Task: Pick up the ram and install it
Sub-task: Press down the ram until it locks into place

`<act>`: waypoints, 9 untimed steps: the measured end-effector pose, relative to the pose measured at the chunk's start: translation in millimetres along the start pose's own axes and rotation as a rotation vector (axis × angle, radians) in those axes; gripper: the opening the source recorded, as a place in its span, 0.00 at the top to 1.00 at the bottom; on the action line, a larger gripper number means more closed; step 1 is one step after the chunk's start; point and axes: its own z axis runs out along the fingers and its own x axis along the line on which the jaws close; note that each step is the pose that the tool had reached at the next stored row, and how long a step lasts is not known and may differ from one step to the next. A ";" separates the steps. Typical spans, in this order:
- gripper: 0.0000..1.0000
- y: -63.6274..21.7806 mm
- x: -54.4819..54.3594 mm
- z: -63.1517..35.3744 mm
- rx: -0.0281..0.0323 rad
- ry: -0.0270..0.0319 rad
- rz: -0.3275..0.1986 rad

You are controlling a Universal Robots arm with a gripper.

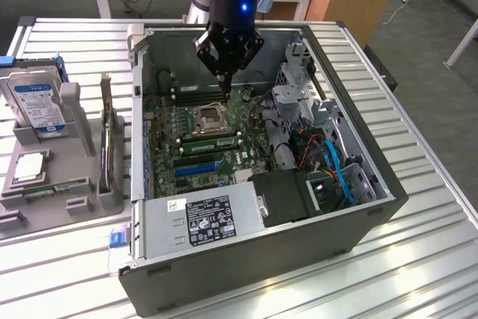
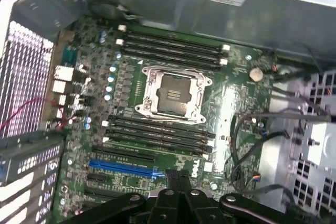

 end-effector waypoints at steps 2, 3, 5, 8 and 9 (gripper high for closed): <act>0.90 0.0 0.0 0.0 0.0010 -0.0012 0.034; 0.90 0.0 0.0 0.0 0.0012 -0.0016 0.047; 0.90 0.0 0.0 0.0 0.0015 -0.0017 0.051; 0.90 0.0 0.0 0.0 0.0015 -0.0017 0.051; 0.90 0.0 0.0 0.0 0.0015 -0.0017 0.051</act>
